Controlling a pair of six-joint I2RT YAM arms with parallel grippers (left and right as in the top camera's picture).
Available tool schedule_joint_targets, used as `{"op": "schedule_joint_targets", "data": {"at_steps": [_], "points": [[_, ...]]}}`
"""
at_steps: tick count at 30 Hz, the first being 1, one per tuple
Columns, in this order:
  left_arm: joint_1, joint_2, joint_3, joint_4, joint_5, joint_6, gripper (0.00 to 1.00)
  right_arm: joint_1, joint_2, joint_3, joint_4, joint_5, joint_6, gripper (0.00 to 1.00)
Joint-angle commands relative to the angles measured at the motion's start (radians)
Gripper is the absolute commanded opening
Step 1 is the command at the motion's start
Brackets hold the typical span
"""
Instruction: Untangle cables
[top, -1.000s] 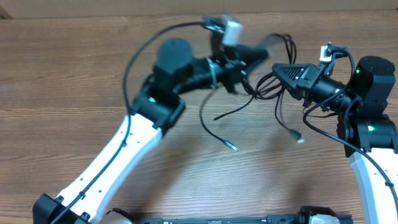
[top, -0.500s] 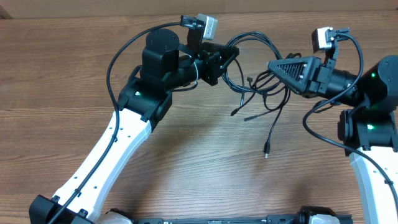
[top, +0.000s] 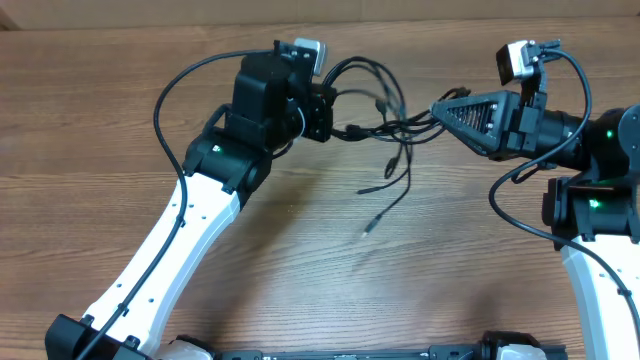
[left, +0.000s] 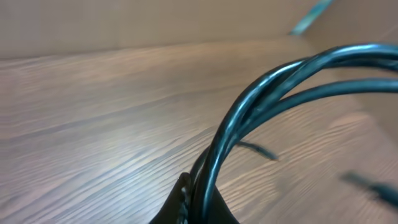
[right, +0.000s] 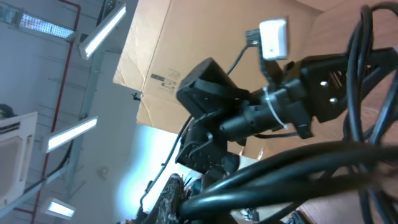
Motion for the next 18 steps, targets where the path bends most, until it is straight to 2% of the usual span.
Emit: {"op": "schedule_joint_targets", "data": {"at_steps": [1, 5, 10, 12, 18], "points": [[0.018, 0.002, 0.002, -0.082, -0.234, 0.137, 0.04, -0.003, -0.011, 0.014, 0.053, 0.025, 0.063, 0.04], [0.019, 0.002, 0.002, -0.129, -0.468, 0.141, 0.04, -0.003, -0.011, 0.014, 0.091, 0.023, 0.102, 0.04], [0.027, 0.002, 0.002, -0.090, -0.734, 0.246, 0.04, -0.003, -0.011, 0.014, 0.088, -0.022, 0.114, 0.04], [0.047, 0.002, 0.002, -0.059, -0.778, 0.259, 0.04, -0.003, -0.011, 0.014, 0.089, -0.046, 0.116, 0.04], [0.148, 0.002, 0.002, 0.018, -0.757, 0.257, 0.04, -0.003, -0.011, 0.014, 0.089, -0.097, 0.139, 0.04]]}}
